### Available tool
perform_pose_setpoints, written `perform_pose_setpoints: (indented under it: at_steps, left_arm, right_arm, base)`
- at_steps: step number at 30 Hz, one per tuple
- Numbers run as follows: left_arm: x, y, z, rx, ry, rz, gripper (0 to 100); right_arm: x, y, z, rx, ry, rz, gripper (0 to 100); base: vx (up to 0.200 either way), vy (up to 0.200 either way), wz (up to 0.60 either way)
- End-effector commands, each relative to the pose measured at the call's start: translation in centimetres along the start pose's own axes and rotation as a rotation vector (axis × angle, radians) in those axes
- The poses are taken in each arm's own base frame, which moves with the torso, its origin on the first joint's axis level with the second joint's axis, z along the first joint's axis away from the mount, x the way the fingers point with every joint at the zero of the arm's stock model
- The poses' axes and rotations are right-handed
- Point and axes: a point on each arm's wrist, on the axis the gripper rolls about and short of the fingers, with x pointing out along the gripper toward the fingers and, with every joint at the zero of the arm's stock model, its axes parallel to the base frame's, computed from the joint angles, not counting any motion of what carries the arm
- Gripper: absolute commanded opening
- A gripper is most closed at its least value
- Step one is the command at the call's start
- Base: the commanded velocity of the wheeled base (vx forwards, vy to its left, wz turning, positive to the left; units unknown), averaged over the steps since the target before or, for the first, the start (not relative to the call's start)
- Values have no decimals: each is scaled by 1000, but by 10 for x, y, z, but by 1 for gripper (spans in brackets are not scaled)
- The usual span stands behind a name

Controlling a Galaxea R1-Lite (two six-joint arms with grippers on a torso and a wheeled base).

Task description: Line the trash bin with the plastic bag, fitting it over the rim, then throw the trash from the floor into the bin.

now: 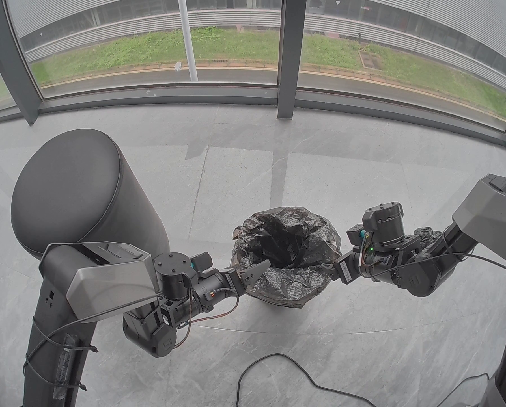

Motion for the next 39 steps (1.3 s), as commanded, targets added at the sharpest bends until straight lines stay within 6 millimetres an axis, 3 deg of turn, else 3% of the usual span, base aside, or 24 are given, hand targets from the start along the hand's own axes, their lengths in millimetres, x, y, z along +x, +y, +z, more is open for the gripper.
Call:
perform_pose_setpoints:
  at_steps: [1, 8, 20, 28, 34, 39]
  left_arm:
    - [7, 18, -20, -22, 32, 27, 100]
    - [8, 21, -18, -20, 22, 28, 100]
    - [8, 22, -9, -16, 2, 19, 100]
    - [27, 31, -24, -22, 21, 10, 100]
    - [46, 42, -27, -29, 34, 23, 100]
    - [51, 43, -25, -26, 28, 19, 100]
  right_arm:
    - [-19, -8, 3, 10, -25, -14, 100]
    - [-32, -13, -1, 14, -17, -20, 100]
    - [-34, -12, -1, 12, -19, -16, 100]
    - [-38, -13, 1, 16, -27, -18, 100]
    - [-44, -14, 3, 18, -41, -8, 100]
    - [-50, -15, -2, 17, -29, -5, 100]
  base:
    - [0, 0, 0]
    - [0, 0, 0]
    - [0, 0, 0]
    - [0, 0, 0]
    - [0, 0, 0]
    - [0, 0, 0]
